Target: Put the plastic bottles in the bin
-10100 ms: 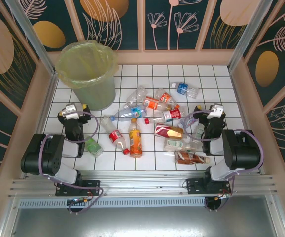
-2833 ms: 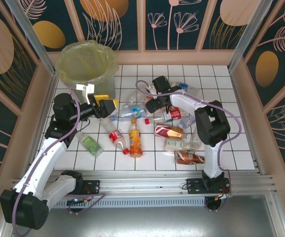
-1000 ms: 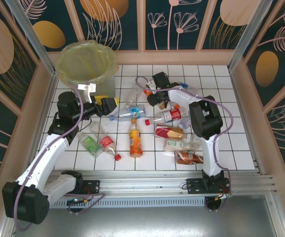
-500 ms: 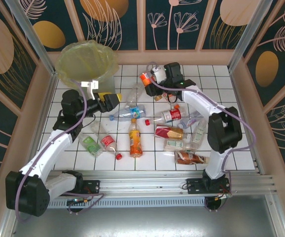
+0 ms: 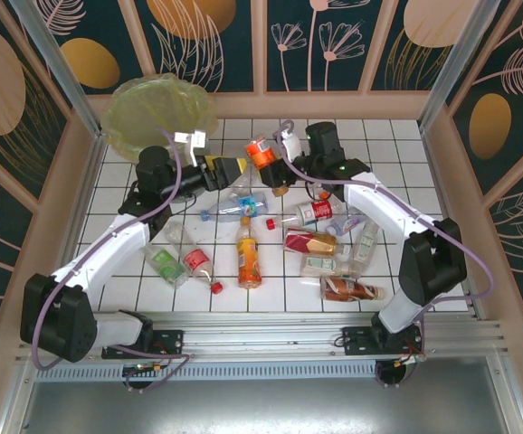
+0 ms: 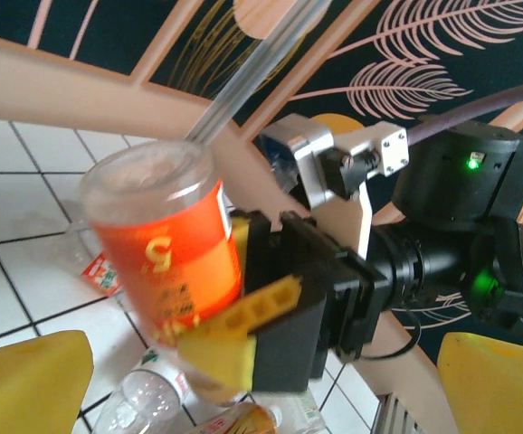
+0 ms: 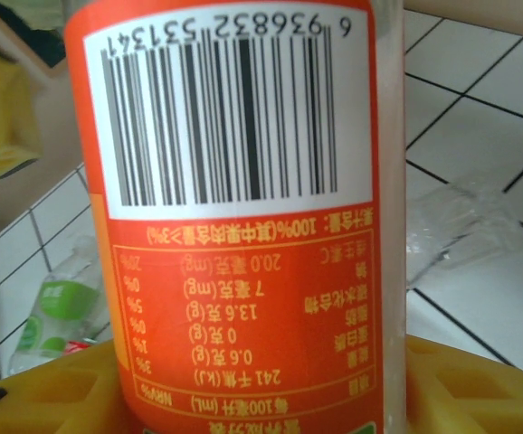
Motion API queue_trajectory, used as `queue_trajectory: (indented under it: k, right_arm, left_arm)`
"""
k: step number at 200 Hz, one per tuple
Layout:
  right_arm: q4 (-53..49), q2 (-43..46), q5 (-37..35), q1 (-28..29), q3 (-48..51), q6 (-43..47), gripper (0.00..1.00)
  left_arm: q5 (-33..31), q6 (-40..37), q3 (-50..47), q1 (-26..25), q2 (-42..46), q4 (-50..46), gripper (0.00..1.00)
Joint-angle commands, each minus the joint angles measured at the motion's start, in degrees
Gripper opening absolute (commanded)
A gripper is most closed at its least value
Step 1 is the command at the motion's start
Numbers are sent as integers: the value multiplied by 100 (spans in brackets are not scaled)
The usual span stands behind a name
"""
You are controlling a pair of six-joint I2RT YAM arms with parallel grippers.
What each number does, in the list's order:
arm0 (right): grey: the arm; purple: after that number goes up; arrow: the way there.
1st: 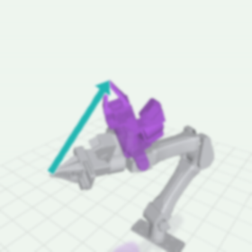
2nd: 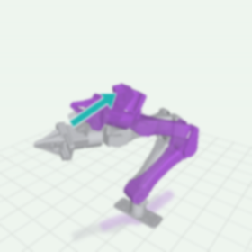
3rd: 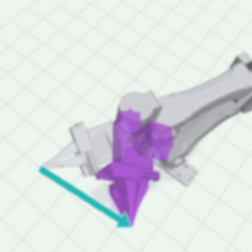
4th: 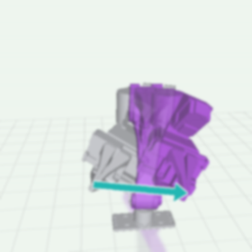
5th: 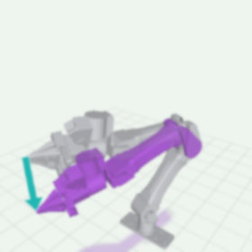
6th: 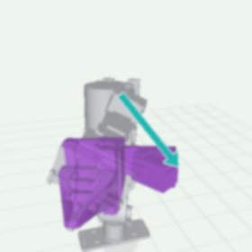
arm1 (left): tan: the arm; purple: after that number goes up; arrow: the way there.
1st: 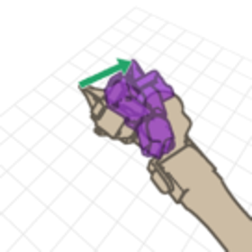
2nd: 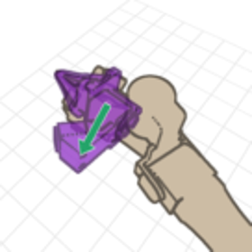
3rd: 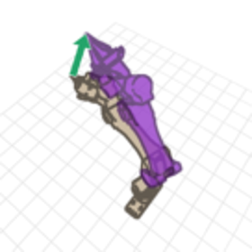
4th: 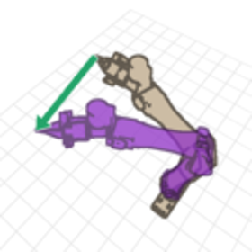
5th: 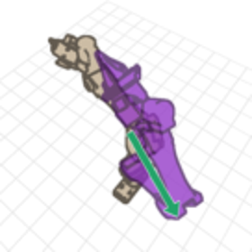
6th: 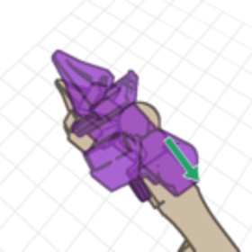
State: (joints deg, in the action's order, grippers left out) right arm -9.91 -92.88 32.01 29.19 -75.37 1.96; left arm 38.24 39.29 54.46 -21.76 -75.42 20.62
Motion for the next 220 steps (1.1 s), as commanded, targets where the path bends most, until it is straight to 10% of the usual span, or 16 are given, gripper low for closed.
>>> queue_trajectory:
  k: [1, 111, 220]
  right_arm:
    - [320, 301, 271, 116, 118, -166, 58]
    - [321, 498, 482, 386, 203, -248, 58]
    - [367, 606, 508, 412, 382, -282, 58]
  left_arm:
    - [-149, -10, 326, -135, -239, 135, 98]
    - [-387, 19, 522, -279, -636, 81, 98]
    - [-387, 246, 496, -285, -711, 311, 70]
